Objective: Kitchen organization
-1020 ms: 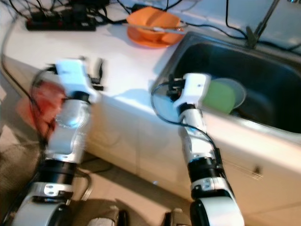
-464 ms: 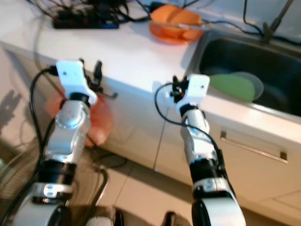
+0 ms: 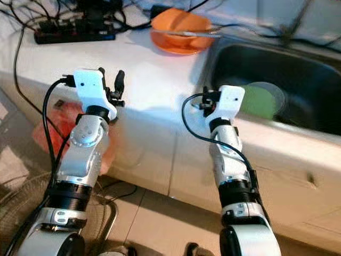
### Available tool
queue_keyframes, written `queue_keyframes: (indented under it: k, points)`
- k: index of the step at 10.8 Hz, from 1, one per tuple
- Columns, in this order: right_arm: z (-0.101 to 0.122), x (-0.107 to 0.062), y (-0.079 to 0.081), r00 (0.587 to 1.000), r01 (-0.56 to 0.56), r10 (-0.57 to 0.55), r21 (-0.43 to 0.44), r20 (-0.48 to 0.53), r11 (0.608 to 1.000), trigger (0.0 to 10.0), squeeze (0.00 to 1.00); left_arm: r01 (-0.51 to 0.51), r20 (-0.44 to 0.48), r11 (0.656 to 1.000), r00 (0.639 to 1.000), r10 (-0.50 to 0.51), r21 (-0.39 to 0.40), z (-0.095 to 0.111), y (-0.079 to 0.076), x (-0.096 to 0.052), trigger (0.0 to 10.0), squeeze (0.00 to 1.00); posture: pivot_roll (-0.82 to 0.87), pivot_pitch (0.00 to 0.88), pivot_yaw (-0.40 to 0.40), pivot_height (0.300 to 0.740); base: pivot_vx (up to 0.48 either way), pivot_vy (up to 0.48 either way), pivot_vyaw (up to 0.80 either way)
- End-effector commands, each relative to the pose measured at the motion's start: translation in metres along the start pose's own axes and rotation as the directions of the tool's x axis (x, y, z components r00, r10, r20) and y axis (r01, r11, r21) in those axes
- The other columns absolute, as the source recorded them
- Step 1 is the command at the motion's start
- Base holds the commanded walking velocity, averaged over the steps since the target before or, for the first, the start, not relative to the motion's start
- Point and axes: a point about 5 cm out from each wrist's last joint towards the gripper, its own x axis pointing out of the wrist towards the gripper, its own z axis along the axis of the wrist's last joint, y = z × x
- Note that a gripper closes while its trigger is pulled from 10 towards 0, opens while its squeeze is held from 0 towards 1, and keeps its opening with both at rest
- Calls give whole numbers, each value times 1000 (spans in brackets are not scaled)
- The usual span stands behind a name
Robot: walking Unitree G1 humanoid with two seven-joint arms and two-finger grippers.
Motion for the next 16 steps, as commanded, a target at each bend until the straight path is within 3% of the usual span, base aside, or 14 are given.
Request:
queue_keyframes:
  k: [1, 6, 13, 16]
  points:
    - [1, -1, -5, 1000, 10, -10, -4, -6, 1000, 10000, 0, 22, 12, 1000, 1000, -22, -2, 5, -6, 2, 10000, 0, 71, 147, -33, 740, 431, 0, -781]
    - [0, 0, -4, 1000, 11, -11, -14, -11, 1000, 10000, 0, 69, 19, 997, 997, -70, 15, 6, -13, 2, 10000, 0, 72, 139, -32, 740, 308, 0, -616]
    - [2, 1, -11, 999, 48, -48, -10, 5, 999, 10000, 0, 169, 54, 983, 985, -165, -72, 14, -26, -1, 10000, 0, 73, 131, -31, 740, 0, 0, 0]
    - [22, 5, -25, 996, 77, -74, -60, 50, 995, 10000, 0, 274, 34, 961, 961, -273, -33, 18, -27, -2, 10000, 0, 69, 135, -30, 740, 0, 0, 0]
